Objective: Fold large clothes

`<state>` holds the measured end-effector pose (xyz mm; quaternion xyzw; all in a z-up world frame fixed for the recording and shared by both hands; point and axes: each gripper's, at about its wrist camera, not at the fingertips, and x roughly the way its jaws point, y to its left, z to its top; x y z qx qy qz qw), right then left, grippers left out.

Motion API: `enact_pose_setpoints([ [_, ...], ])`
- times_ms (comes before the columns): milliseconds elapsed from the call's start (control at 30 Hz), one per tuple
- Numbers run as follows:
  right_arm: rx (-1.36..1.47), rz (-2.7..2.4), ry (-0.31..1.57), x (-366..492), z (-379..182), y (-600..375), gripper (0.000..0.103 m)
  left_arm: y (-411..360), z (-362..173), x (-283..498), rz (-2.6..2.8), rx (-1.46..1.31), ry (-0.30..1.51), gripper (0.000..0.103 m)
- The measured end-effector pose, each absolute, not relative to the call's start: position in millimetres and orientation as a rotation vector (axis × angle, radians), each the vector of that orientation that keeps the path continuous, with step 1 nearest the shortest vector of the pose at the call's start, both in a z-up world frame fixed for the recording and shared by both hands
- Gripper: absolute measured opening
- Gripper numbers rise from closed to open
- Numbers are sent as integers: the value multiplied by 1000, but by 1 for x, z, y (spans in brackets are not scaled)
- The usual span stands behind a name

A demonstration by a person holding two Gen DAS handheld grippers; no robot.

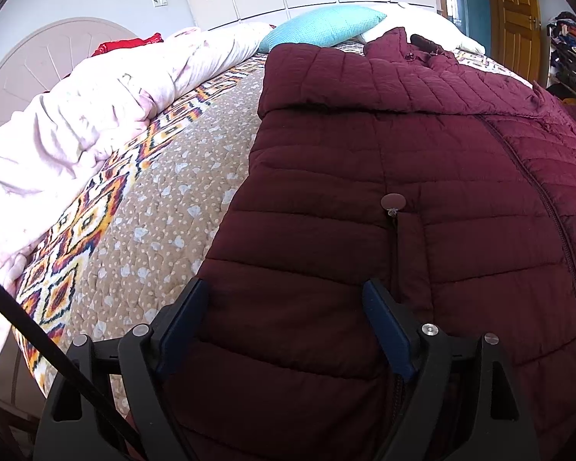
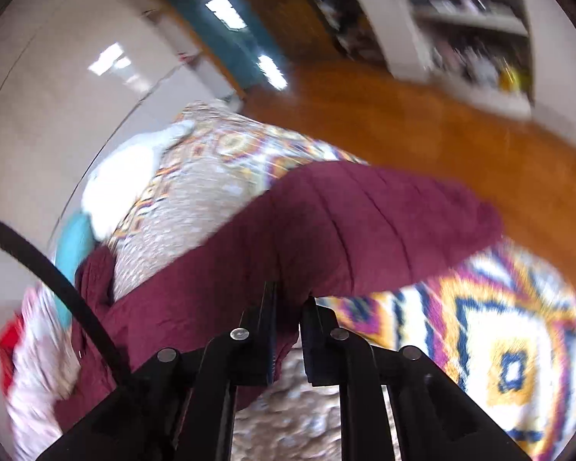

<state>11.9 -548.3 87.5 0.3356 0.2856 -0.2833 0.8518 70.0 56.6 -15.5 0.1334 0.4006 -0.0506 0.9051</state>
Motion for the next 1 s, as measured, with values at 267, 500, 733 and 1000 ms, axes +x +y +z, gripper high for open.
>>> enact_pose_setpoints([
  [267,267,-163,677,91,133,-359,9,59,-15,69,-113,256,826,82],
  [500,42,41,872,120,61,-245,9,59,21,54,-213,205,839,82],
  [733,249,94,867,107,35,-263,29,22,121,43,-359,198,667,82],
  [1000,523,88,694,43,49,-312,39,-98,168,107,-515,312,634,82],
])
